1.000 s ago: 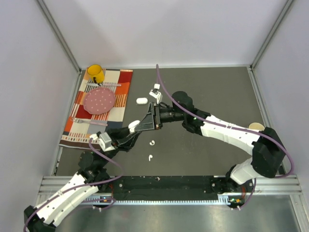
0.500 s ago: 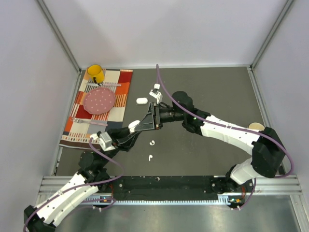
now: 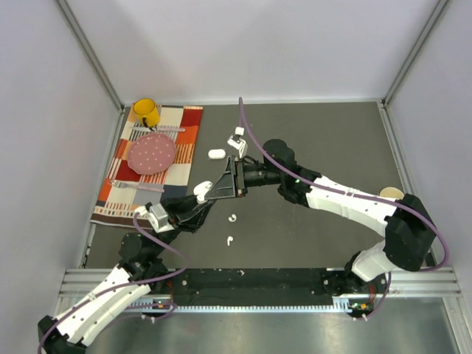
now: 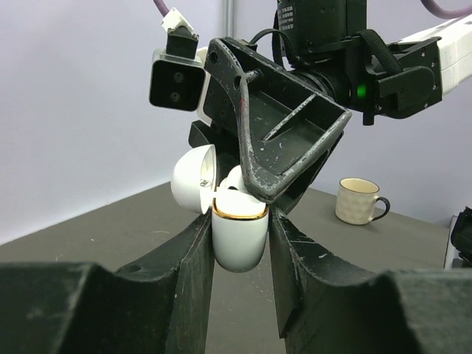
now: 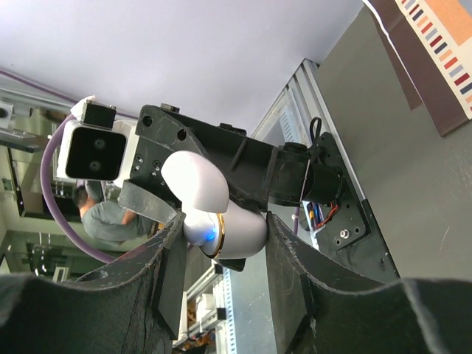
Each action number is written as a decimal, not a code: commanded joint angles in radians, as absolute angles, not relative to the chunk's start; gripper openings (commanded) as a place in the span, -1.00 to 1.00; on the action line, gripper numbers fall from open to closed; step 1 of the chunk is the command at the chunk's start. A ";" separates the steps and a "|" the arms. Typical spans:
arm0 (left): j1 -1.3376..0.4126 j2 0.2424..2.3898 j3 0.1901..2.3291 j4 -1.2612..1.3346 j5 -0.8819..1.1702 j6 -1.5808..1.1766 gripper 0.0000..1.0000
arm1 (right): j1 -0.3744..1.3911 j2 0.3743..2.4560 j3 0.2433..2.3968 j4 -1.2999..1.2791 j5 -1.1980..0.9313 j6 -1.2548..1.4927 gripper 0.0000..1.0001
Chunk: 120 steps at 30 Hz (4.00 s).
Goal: Insert the wireless bluetooth earbuds into the charging case
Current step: Adjust the charging case, then pick up the earbud from the center of the board.
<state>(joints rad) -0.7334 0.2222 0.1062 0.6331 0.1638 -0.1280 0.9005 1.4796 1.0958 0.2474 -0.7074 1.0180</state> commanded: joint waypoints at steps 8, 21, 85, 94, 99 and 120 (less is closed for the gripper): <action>-0.736 0.247 0.098 0.713 0.160 -0.137 -0.21 | 0.911 1.459 1.129 0.304 -0.716 1.028 -0.42; -0.736 0.291 0.104 0.765 0.169 -0.140 -0.36 | 0.914 1.470 1.134 0.291 -0.716 1.023 -0.42; -0.736 0.071 0.043 0.658 0.040 -0.089 -1.00 | 0.887 1.306 1.078 0.187 -0.545 0.861 0.87; -0.736 -0.121 0.098 0.364 -0.052 -0.041 -1.00 | 0.888 1.264 1.043 -0.188 -0.253 0.667 0.47; -0.736 -0.161 0.156 0.244 -0.072 -0.018 -1.00 | 0.899 1.302 0.950 -0.267 -0.186 0.716 0.24; -0.736 -0.164 0.201 0.258 0.023 -0.029 -1.00 | 1.123 1.598 1.052 -0.425 0.181 1.170 0.17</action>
<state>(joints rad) -0.7338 0.0086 0.1593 0.2062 -0.0223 -0.0063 1.0874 1.5585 0.9874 -0.3893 0.0849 1.0431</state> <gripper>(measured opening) 0.332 0.594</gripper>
